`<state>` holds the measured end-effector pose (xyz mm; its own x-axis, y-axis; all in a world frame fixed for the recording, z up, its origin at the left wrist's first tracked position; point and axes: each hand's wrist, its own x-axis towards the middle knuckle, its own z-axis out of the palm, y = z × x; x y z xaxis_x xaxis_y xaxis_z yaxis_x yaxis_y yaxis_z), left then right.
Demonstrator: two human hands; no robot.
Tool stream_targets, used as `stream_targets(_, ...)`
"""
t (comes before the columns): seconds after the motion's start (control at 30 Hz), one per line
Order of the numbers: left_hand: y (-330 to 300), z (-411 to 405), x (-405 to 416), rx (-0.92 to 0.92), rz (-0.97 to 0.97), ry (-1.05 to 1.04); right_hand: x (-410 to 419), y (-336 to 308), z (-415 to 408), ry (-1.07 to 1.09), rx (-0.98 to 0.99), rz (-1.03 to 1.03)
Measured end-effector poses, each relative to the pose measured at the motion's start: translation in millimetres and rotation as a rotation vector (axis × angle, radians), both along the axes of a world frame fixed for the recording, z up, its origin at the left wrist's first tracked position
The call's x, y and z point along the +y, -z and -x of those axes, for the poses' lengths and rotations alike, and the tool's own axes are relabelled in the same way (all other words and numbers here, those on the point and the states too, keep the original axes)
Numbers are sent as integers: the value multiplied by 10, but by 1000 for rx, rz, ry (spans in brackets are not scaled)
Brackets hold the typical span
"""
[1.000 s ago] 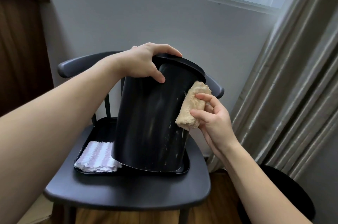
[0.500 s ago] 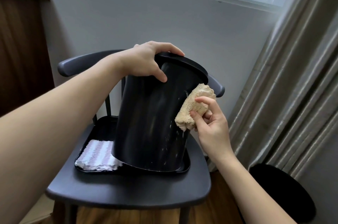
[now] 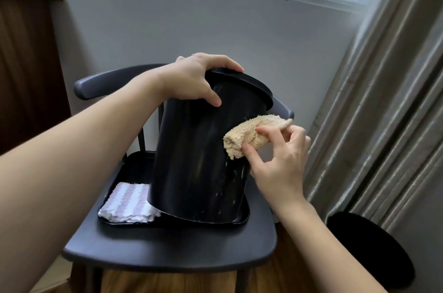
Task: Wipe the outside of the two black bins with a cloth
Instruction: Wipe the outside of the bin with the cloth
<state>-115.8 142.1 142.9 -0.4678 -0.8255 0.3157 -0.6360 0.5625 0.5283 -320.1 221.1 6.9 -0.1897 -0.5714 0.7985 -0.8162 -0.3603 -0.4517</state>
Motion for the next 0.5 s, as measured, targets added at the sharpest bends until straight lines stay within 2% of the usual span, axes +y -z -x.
stream_targets(0.1,-2,-15,-1,-1,-8,3,-62,-17,85,102,269,51)
stream_targets(0.2,3,-26,-5,13,-24,8,-115,-71,155,119,392,39)
stream_targets(0.37,9,-37,-32,16,-17,25,-185,-117,170,-92,423,68)
stream_targets(0.5,12,-34,-32,14,-17,24,-199,-54,112,-188,330,84)
